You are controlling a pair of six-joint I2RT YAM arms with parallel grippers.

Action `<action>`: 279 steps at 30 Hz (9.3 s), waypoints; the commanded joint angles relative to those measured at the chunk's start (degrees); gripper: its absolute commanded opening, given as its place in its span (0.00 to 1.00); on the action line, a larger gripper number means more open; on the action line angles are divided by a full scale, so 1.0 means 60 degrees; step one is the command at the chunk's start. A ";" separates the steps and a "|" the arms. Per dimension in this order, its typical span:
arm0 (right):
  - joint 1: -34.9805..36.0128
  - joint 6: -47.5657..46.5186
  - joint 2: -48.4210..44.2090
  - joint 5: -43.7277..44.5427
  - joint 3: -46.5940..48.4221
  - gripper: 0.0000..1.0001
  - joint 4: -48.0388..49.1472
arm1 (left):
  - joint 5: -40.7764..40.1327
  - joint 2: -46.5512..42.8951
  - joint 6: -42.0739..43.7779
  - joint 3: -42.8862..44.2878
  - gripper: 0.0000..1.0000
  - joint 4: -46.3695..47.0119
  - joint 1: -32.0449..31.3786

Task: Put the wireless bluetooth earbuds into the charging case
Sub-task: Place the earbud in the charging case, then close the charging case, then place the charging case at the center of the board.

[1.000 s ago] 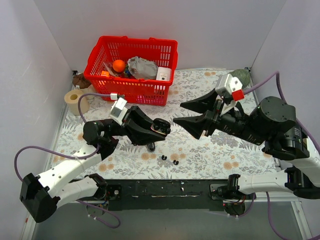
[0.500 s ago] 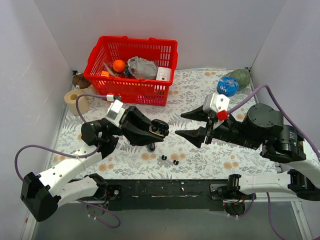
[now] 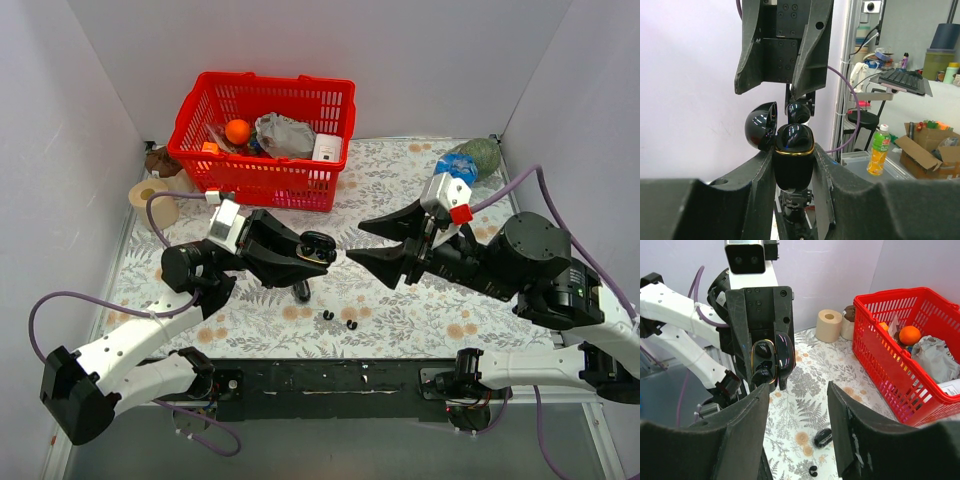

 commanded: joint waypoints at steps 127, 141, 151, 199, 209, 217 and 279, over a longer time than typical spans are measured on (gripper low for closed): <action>0.0033 0.0795 0.0503 0.1330 -0.0438 0.68 0.1223 | -0.1133 -0.0230 0.0161 -0.0476 0.00 -0.0058 0.0042; 0.0033 0.0751 0.0796 0.1344 -0.0247 0.68 0.1326 | -0.1148 -0.0171 0.0058 -0.0563 0.00 0.0060 0.0027; 0.0033 0.0751 0.0855 0.1388 -0.0145 0.68 0.1399 | -0.1236 -0.0157 0.0117 -0.0651 0.00 -0.0013 0.0027; -0.0055 0.0898 0.2803 0.2473 0.2404 0.06 -0.1471 | -0.1133 -0.0977 0.3193 -0.0769 0.00 -0.2780 -0.0148; -0.0041 0.1205 0.2847 0.1580 0.2259 0.05 -0.1560 | -0.1587 -0.1079 0.3340 -0.0754 0.00 -0.2943 -0.0163; -0.0055 0.1366 0.2701 0.1431 0.2126 0.04 -0.1575 | -0.1983 -0.1094 0.3427 -0.0725 0.00 -0.3031 -0.0163; -0.1549 0.4267 -0.0933 0.3600 -0.5828 0.04 0.0272 | -0.6043 0.5247 0.0322 0.0182 0.00 -0.8699 0.2633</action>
